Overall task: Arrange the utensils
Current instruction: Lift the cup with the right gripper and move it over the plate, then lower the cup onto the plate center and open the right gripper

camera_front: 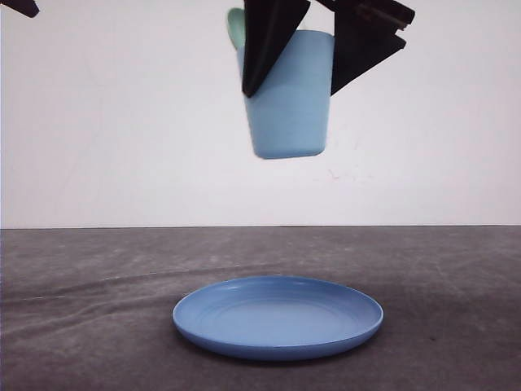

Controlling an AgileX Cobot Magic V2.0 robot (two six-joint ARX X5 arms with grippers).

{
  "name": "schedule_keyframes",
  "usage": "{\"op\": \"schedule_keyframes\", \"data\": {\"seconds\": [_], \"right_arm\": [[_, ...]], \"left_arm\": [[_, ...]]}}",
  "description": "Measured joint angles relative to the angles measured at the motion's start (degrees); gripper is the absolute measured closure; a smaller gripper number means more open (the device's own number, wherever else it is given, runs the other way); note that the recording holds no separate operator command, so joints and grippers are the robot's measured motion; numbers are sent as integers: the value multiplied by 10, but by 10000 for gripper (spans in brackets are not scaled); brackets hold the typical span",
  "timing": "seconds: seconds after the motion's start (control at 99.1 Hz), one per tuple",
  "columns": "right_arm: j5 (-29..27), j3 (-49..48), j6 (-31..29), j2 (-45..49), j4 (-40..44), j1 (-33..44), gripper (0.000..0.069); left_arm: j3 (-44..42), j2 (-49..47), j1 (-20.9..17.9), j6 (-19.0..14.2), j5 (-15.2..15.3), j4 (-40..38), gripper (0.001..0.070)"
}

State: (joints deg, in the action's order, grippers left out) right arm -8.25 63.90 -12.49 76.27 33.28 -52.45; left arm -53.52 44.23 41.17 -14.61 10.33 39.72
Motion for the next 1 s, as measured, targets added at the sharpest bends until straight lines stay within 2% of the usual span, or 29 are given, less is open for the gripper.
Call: {"op": "schedule_keyframes", "data": {"seconds": [0.192, 0.545, 0.676, 0.999], "right_arm": [[-10, -68, -2, 0, -60, -33, 269], [-40, -226, -26, 7, -247, -49, 270], [-41, -244, -28, 19, -291, -49, 270], [-52, -245, -30, 62, -321, -49, 271]], "left_arm": [[0, 0, 0, 0, 0, 0, 434], [0, 0, 0, 0, 0, 0, 434], [0, 0, 0, 0, 1, 0, 434], [0, 0, 0, 0, 2, 0, 434]]}}
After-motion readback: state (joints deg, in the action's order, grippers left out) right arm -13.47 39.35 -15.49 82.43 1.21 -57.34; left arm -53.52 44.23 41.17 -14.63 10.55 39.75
